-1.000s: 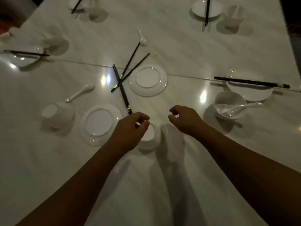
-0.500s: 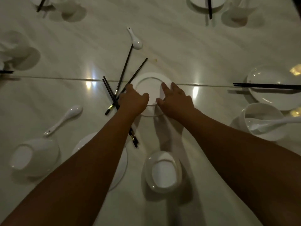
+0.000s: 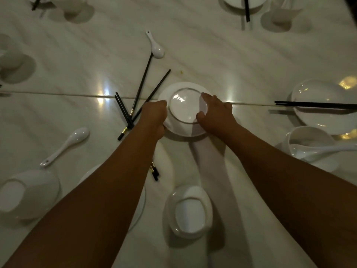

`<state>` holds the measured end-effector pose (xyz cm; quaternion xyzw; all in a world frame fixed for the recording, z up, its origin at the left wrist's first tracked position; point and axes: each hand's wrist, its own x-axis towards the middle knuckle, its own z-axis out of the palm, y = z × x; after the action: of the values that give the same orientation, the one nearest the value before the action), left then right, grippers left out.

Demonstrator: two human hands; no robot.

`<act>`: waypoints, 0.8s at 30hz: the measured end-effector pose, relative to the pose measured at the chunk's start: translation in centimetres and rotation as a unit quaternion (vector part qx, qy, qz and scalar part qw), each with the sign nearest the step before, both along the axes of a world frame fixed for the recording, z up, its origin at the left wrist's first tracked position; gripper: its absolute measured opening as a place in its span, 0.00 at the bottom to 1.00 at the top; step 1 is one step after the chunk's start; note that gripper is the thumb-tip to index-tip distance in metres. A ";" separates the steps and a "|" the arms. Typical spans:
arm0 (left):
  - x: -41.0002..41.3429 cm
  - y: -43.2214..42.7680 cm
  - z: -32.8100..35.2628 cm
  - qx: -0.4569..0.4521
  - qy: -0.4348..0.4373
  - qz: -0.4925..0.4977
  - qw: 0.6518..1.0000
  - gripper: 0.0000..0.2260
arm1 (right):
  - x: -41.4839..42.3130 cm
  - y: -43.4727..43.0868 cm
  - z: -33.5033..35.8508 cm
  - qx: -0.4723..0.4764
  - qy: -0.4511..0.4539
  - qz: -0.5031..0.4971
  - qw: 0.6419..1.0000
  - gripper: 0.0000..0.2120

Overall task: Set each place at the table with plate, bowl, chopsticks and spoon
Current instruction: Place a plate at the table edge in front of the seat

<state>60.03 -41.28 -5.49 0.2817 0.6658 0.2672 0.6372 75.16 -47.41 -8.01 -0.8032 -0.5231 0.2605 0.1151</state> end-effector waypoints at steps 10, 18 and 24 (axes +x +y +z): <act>1.6 -9.0 9.9 0.270 0.024 -0.262 0.926 0.07 | 1.9 -7.6 8.7 0.070 0.390 -0.246 0.884 0.26; 0.0 -24.9 13.6 0.436 0.140 -0.468 0.756 0.05 | 4.6 -24.4 15.3 0.032 0.591 -0.392 0.704 0.26; -1.7 -34.7 10.8 0.472 0.207 -0.500 0.695 0.07 | 4.0 -36.9 13.9 0.040 0.628 -0.432 0.647 0.07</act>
<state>58.36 -75.99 5.30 0.8853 0.3278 0.1233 0.3058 79.18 -84.31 5.87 -0.5770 0.0704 0.6024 0.5471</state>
